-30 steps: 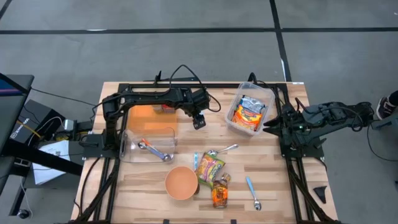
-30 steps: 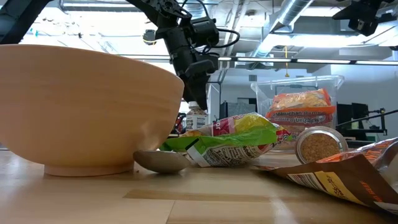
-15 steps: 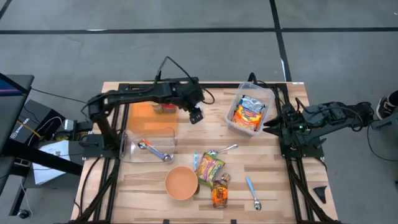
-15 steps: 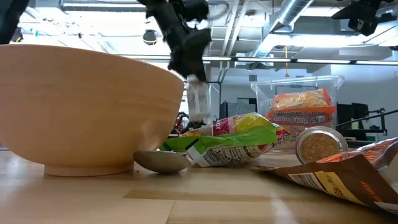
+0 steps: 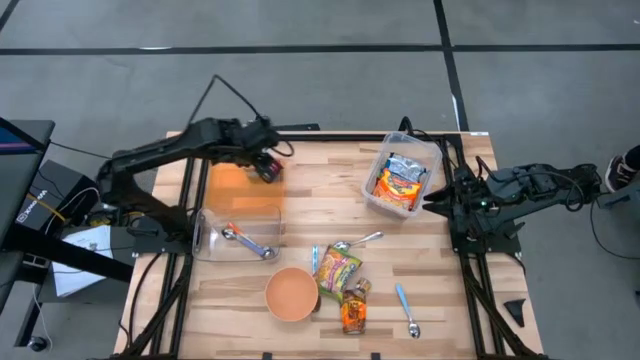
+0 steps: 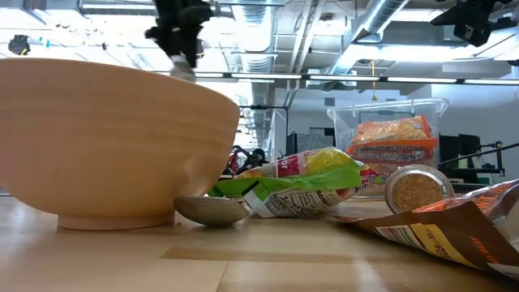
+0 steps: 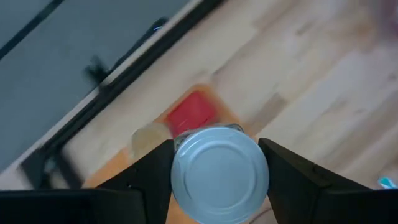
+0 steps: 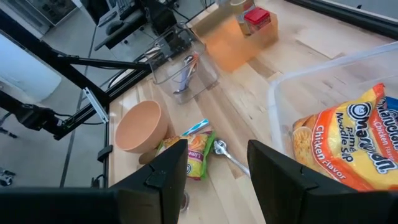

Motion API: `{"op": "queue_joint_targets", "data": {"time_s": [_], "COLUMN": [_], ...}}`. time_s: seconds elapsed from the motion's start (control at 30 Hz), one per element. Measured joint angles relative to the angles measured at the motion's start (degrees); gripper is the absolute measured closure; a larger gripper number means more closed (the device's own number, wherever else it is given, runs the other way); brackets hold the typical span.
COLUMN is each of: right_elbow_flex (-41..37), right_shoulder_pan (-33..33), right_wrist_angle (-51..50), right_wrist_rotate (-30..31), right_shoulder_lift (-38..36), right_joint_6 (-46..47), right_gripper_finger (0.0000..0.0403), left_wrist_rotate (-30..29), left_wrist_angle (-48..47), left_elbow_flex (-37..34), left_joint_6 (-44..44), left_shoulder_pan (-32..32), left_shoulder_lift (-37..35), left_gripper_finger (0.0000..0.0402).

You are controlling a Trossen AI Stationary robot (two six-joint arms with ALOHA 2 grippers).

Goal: Pick & Place Food Item
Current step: Put the white seasoning bottle into the orange bin

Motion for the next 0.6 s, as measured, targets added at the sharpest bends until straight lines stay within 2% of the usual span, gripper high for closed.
{"op": "queue_joint_targets", "data": {"time_s": [0.17,0.37,0.6], "right_elbow_flex": [0.00,0.00,0.00], "right_shoulder_pan": [0.00,0.00,0.01], "right_wrist_angle": [-0.15,-0.44,-1.58], "right_wrist_rotate": [0.15,0.29,0.31], "right_shoulder_lift": [0.00,0.00,0.00], "right_joint_6": [-0.43,-0.45,-0.10], "right_gripper_finger": [0.0240,0.0240,0.0240], "left_wrist_rotate": [-3.81,-6.65,-6.32], "left_wrist_angle": [-7.53,-13.20,-10.76], "left_elbow_flex": [0.00,-0.19,-10.14], "left_joint_6": [-9.84,-18.62,-20.68], "left_shoulder_pan": [0.00,0.90,4.71], "left_shoulder_lift": [-3.46,-3.93,-5.36], "left_gripper_finger": [0.0204,0.0204,0.0204]}}
